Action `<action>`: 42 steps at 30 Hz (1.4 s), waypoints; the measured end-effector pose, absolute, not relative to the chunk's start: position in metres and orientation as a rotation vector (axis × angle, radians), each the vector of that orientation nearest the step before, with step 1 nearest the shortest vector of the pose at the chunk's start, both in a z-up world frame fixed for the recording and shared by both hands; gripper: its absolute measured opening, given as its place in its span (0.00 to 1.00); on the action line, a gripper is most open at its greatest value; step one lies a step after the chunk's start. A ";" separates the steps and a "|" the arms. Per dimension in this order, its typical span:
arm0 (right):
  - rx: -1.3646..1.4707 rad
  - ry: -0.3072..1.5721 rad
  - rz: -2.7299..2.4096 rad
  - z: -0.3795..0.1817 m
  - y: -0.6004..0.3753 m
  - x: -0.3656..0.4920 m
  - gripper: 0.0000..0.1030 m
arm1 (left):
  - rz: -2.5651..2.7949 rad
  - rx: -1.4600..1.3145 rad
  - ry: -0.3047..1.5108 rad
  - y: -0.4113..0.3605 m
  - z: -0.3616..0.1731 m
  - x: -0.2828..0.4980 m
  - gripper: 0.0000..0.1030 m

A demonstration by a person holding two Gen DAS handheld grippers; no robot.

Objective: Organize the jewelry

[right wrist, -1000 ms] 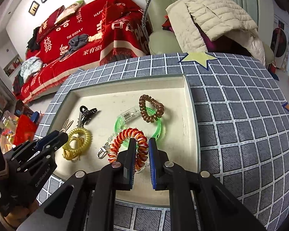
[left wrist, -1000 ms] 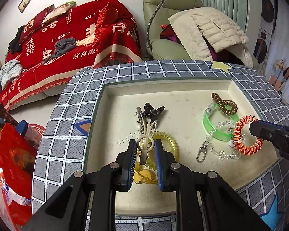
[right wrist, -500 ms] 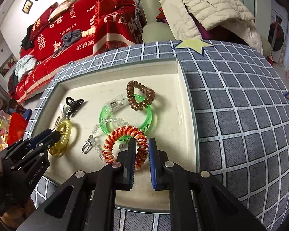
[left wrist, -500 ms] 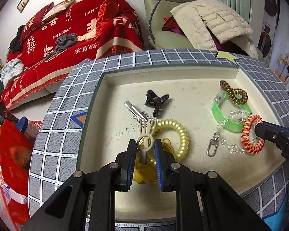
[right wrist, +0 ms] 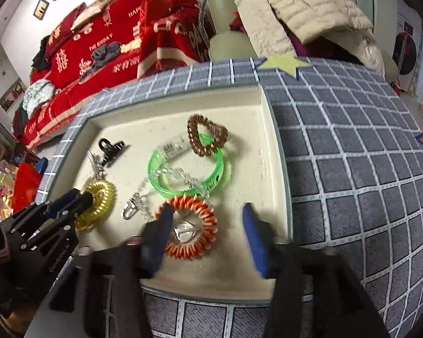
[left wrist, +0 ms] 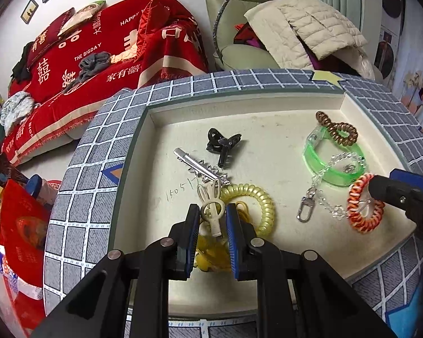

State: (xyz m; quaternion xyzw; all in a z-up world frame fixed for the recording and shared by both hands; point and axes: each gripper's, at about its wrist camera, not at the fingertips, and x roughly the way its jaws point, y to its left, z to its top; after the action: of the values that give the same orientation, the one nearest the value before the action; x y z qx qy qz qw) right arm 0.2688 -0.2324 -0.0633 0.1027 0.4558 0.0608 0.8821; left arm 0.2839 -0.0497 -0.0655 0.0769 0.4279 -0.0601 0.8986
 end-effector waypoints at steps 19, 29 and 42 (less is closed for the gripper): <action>0.244 0.899 0.139 -0.038 -0.239 0.249 0.62 | -0.113 0.126 0.836 -0.042 -0.041 0.276 0.39; 0.237 0.894 0.129 -0.035 -0.240 0.247 0.62 | -0.109 0.113 0.830 -0.037 -0.037 0.274 0.39; 0.216 0.893 0.123 -0.032 -0.241 0.247 0.62 | -0.081 0.117 0.780 -0.029 -0.024 0.266 1.00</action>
State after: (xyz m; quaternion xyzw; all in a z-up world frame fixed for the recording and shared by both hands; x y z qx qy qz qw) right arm 0.2469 -0.2413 -0.0317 0.1039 0.4306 0.0591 0.8946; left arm 0.2665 -0.0291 -0.0236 0.0572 0.3798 -0.0393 0.9224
